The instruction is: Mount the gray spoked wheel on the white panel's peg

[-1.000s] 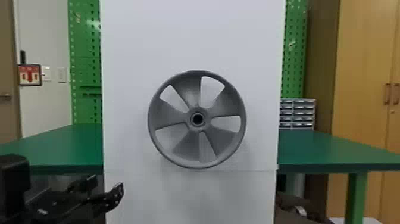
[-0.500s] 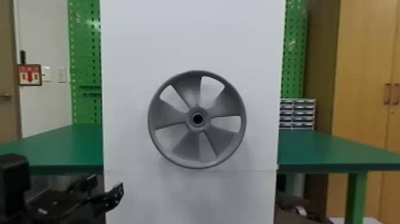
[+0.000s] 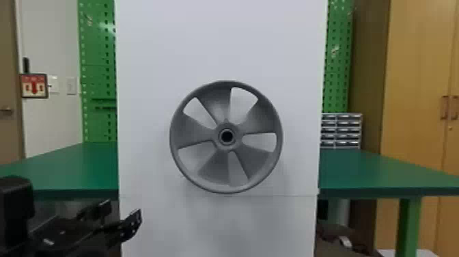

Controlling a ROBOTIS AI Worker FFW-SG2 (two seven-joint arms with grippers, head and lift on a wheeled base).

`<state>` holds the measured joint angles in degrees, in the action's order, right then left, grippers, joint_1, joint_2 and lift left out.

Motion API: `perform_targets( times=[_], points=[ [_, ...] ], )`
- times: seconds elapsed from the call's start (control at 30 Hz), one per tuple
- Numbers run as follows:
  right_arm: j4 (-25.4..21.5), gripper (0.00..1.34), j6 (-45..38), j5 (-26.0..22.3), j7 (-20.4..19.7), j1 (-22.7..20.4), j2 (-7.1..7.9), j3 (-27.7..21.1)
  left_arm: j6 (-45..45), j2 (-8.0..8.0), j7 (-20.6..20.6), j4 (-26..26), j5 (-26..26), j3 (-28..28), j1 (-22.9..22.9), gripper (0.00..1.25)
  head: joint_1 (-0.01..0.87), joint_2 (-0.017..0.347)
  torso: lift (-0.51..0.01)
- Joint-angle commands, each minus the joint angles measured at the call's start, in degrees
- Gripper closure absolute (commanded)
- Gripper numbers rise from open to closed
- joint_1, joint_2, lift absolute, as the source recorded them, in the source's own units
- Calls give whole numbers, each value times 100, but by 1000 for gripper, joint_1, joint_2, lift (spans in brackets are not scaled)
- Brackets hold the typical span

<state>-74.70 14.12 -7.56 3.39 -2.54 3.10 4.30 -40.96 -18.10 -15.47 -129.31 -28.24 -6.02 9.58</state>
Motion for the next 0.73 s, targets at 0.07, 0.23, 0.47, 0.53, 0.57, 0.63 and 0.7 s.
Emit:
perform_targets(
  times=[0.07, 0.23, 0.47, 0.53, 0.57, 0.63, 0.7],
  points=[
    [0, -1, -14, 0, -5, 8, 6, -8, 0, 8, 0, 2, 3, -5, 0, 483, 101, -8, -480],
    [8, -1, -23, 0, -5, 8, 6, 0, 0, -1, 0, 2, 3, -5, 0, 483, 101, -8, -480],
    [17, -1, -32, 0, 4, 17, 6, 18, 0, -1, 0, 2, 3, 4, 0, 483, 101, -8, -480],
    [17, -1, -41, 0, 4, 17, 15, 18, 0, -1, 0, 2, 12, -5, -9, 483, 100, -8, -480],
    [17, -1, -41, 0, -5, 17, 15, 18, 0, -1, 0, 2, 12, -5, -9, 483, 101, -8, -480],
    [17, -1, -41, 0, -5, 17, 15, 18, 0, -1, 0, 2, 12, 4, -9, 483, 101, -8, -480],
    [17, -1, -41, 0, 4, 17, 15, 27, 0, -1, 0, 2, 12, 4, -9, 483, 101, -8, -480]
  ],
)
